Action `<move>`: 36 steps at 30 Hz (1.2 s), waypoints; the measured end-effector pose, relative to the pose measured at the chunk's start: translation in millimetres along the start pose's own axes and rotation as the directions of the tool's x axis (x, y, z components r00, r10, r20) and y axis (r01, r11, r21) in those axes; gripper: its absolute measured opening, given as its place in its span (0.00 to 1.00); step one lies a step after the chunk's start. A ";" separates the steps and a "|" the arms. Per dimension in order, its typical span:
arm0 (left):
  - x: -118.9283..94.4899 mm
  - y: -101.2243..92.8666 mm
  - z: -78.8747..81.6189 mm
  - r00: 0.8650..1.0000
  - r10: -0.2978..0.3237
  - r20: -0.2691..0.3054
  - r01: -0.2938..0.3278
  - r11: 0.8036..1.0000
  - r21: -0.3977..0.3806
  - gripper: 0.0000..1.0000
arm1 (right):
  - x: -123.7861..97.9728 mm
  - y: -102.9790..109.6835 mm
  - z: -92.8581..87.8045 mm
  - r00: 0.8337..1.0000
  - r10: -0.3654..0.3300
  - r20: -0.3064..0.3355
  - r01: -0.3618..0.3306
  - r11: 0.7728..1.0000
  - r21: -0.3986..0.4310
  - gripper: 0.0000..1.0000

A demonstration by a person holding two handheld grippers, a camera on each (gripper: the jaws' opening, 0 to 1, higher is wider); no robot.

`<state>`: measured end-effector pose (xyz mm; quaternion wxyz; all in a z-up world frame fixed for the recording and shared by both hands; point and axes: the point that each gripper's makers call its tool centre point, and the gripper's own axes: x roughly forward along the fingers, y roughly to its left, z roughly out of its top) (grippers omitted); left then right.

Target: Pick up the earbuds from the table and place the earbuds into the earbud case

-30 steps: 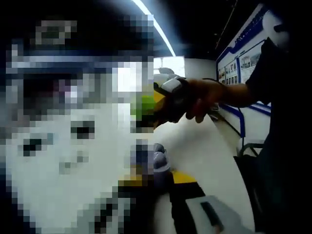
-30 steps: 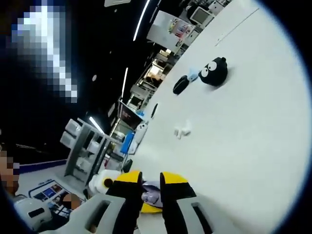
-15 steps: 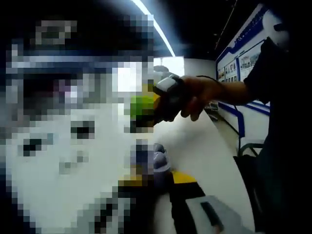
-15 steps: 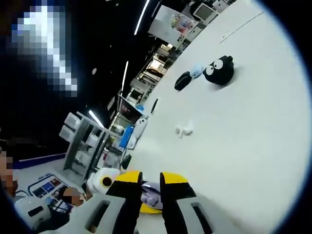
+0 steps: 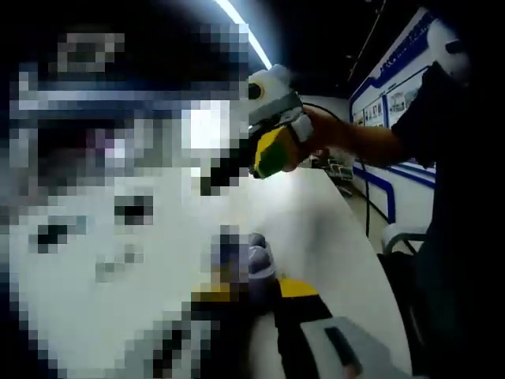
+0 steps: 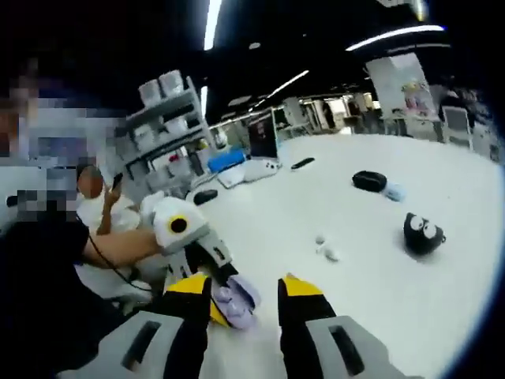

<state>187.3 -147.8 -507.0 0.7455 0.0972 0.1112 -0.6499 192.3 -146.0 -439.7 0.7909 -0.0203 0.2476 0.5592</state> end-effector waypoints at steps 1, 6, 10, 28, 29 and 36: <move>0.0 0.0 0.0 1.000 0.000 0.000 0.000 1.000 0.000 0.19 | 1.5 3.0 -2.0 1.000 0.006 -0.029 -0.007 0.999 -0.036 0.35; 0.2 0.0 0.0 1.000 -0.002 0.000 0.002 1.000 -0.002 0.19 | 11.0 4.6 -17.6 0.976 -0.020 -0.216 -0.040 0.962 -0.270 0.36; 0.3 -0.1 0.1 1.000 0.000 0.001 0.000 1.000 -0.001 0.19 | 16.5 -2.1 -29.3 0.938 -0.064 -0.341 -0.076 0.921 -0.382 0.37; 0.3 -1.7 0.3 1.000 -0.002 0.004 0.002 1.000 0.019 0.19 | 40.2 -4.4 -52.7 0.768 -0.006 -0.641 -0.329 0.854 -0.403 0.30; 0.3 -1.6 0.1 1.000 -0.002 0.004 0.002 1.000 0.019 0.19 | 40.2 -4.4 -54.0 0.761 -0.006 -0.649 -0.336 0.853 -0.401 0.30; 0.9 -1.9 -0.3 1.000 -0.004 0.003 0.003 1.000 0.013 0.19 | 38.6 -2.8 -56.5 0.747 -0.051 -0.663 -0.339 0.829 -0.445 0.29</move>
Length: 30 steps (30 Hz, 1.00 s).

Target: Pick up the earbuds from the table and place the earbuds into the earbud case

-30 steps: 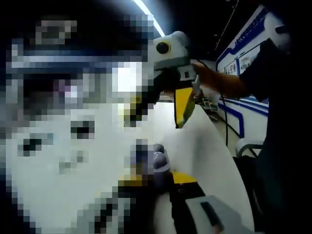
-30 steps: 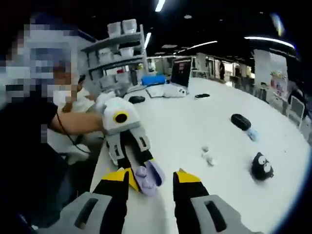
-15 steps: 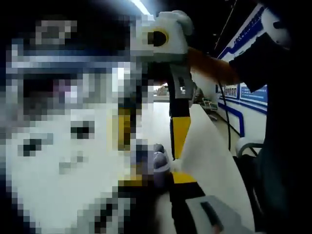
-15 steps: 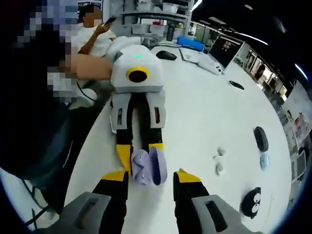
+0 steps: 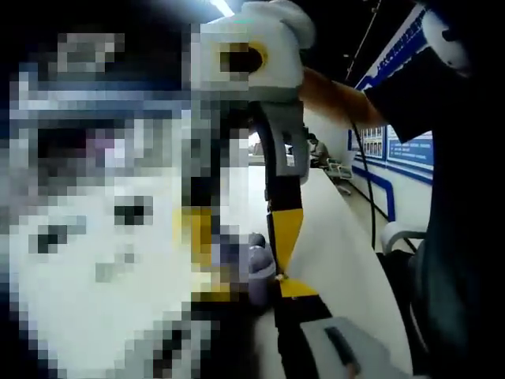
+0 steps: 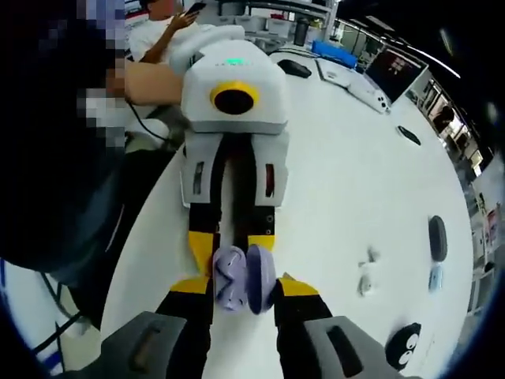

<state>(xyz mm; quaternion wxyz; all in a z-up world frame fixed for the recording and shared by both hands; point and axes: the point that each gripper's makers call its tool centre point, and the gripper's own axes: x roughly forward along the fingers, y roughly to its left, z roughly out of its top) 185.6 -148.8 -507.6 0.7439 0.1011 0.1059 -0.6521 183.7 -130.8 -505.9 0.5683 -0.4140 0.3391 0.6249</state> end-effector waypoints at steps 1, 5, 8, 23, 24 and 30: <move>0.1 0.0 0.0 1.000 0.000 0.000 0.000 1.000 -0.001 0.19 | -0.3 -0.3 -0.3 1.000 -0.012 -0.004 0.012 1.000 -0.006 0.29; -0.1 1.6 -0.3 1.000 0.006 -0.001 -0.006 1.000 -0.014 0.19 | -1.4 -2.4 1.2 0.994 -0.108 -0.015 0.107 0.993 -0.054 0.29; 0.0 1.9 -0.6 1.000 0.005 -0.002 -0.005 1.000 -0.020 0.19 | -3.0 -1.7 2.1 0.983 -0.183 -0.009 0.181 0.980 -0.085 0.29; 0.8 3.7 0.2 1.000 0.014 -0.003 -0.014 0.999 -0.029 0.19 | -12.1 2.7 6.3 0.866 -0.496 0.054 0.488 0.820 -0.299 0.28; 0.8 4.0 0.3 1.000 0.014 -0.004 -0.014 0.999 -0.030 0.19 | -12.4 3.4 6.9 0.858 -0.510 0.061 0.502 0.808 -0.308 0.28; 0.6 5.0 0.7 1.000 0.016 -0.005 -0.016 0.999 -0.034 0.19 | -15.3 5.6 6.5 0.820 -0.566 0.091 0.559 0.755 -0.343 0.25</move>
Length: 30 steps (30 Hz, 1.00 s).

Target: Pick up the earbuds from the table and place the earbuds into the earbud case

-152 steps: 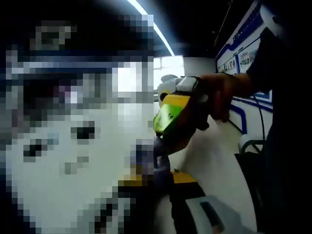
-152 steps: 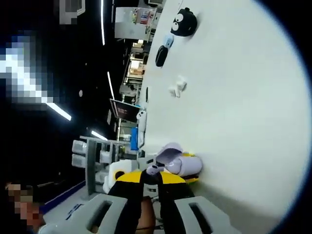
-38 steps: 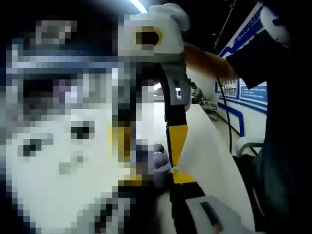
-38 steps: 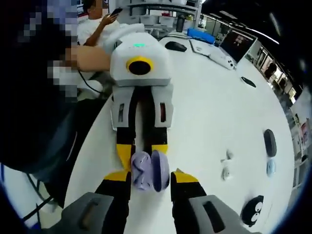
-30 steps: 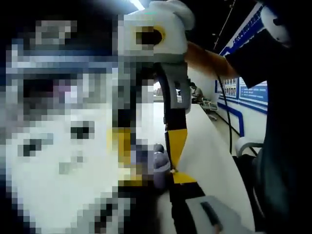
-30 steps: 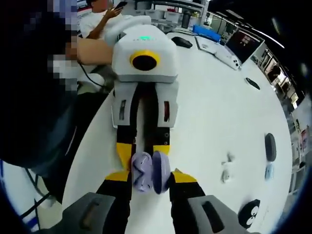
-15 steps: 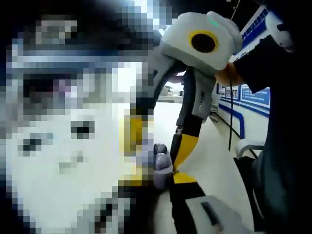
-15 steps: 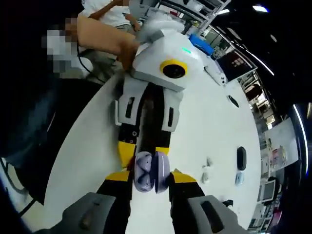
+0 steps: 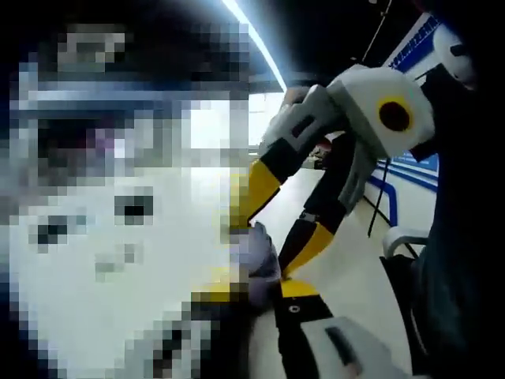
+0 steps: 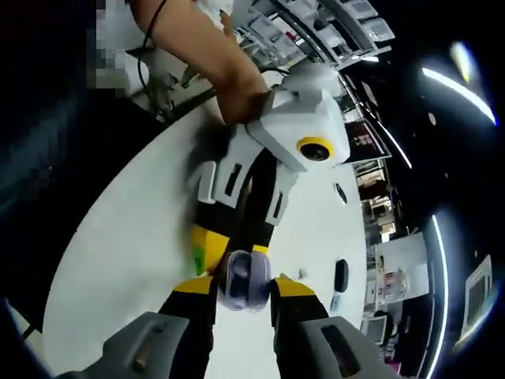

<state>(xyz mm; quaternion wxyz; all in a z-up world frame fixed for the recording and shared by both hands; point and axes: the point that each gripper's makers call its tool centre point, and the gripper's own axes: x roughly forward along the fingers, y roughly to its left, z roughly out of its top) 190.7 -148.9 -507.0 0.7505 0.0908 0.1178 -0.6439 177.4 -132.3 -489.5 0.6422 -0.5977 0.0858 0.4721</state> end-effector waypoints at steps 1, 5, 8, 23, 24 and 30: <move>0.0 0.1 0.1 1.000 0.001 0.000 -0.001 1.000 -0.001 0.19 | -0.3 0.1 -0.2 1.000 -0.006 0.000 0.006 1.000 -0.004 0.25; -0.4 1.2 0.7 1.000 0.004 -0.002 -0.004 1.000 -0.004 0.19 | -3.7 0.9 2.2 0.999 -0.034 0.000 0.034 0.999 -0.026 0.19; -0.2 1.5 1.4 1.000 0.003 -0.002 -0.003 1.000 -0.003 0.19 | -5.1 -1.7 4.3 0.999 -0.046 0.001 0.046 0.999 -0.006 0.19; 0.8 0.8 1.0 1.000 -0.009 -0.003 0.009 1.000 -0.002 0.19 | -8.5 -6.4 0.7 0.967 -0.011 0.254 -0.104 0.894 0.435 0.21; 1.0 0.4 1.1 1.000 -0.014 -0.003 0.014 1.000 -0.002 0.19 | -8.4 -6.7 1.8 0.958 -0.001 0.286 -0.133 0.884 0.447 0.20; 1.2 -5.4 1.0 0.998 -0.060 -0.009 0.061 0.998 0.008 0.19 | -5.3 -3.9 -0.7 0.915 0.062 0.398 -0.272 0.825 0.495 0.18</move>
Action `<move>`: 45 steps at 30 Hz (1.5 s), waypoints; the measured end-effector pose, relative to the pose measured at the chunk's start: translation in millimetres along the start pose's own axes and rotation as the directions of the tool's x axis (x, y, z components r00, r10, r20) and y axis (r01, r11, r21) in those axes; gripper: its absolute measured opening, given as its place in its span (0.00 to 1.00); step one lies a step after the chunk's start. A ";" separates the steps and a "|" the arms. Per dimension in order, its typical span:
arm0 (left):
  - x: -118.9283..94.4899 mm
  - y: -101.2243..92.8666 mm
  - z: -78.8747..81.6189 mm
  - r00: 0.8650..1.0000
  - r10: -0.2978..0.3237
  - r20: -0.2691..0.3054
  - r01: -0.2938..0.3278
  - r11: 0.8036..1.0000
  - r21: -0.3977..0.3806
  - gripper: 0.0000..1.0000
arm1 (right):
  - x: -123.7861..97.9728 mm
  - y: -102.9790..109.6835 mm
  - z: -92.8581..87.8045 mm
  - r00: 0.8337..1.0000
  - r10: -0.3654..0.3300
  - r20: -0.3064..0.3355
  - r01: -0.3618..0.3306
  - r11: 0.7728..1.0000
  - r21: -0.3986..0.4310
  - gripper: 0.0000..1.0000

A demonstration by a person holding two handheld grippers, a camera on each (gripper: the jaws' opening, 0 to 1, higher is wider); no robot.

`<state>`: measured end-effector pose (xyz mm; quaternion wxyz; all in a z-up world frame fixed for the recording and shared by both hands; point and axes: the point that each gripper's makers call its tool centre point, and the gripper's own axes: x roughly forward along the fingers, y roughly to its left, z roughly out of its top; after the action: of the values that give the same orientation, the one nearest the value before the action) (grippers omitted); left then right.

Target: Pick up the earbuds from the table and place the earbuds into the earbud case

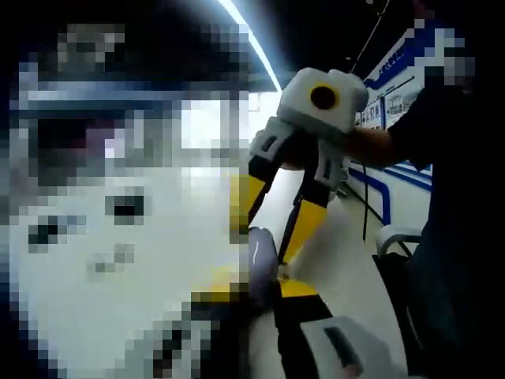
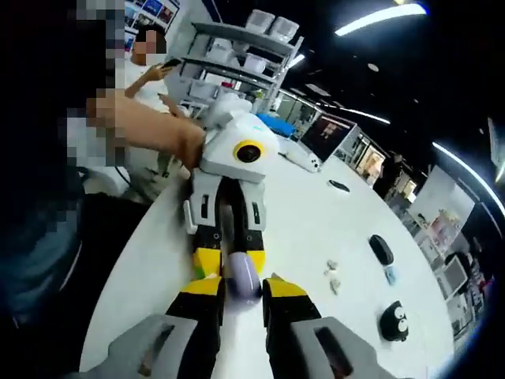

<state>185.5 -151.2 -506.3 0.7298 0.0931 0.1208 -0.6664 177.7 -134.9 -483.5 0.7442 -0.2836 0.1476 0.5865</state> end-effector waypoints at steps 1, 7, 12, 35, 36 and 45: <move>-0.1 0.4 -0.1 1.000 -0.002 -0.001 0.002 1.000 0.000 0.19 | 1.5 -0.7 -0.9 1.000 0.010 0.006 -0.010 1.000 0.007 0.18; -0.3 -0.4 -0.5 1.000 -0.017 -0.001 0.017 1.000 -0.007 0.19 | 6.6 4.0 -0.5 0.996 0.061 0.059 -0.063 0.997 0.042 0.18; -0.6 -1.1 -0.4 1.000 -0.021 0.000 0.021 1.000 -0.010 0.19 | 4.0 7.4 1.7 0.988 0.092 0.121 -0.104 0.990 0.097 0.16; -3.7 -1.0 3.6 1.000 0.021 -0.004 -0.021 0.999 -0.036 0.23 | -8.3 2.1 -4.5 0.982 0.047 0.185 -0.125 0.891 0.436 0.15; -3.6 -1.3 4.6 1.000 0.023 -0.002 -0.023 0.999 -0.034 0.23 | -8.8 2.1 -4.2 0.981 0.046 0.187 -0.127 0.887 0.444 0.15; -14.6 -2.3 14.1 0.997 0.065 0.042 -0.063 0.997 -0.035 0.24 | -20.3 0.9 5.7 0.973 0.041 0.225 -0.158 0.833 0.530 0.15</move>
<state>182.8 -141.7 -488.5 0.7547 0.0702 0.1134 -0.6424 170.7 -147.4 -468.0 0.7734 0.0095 0.2456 0.5843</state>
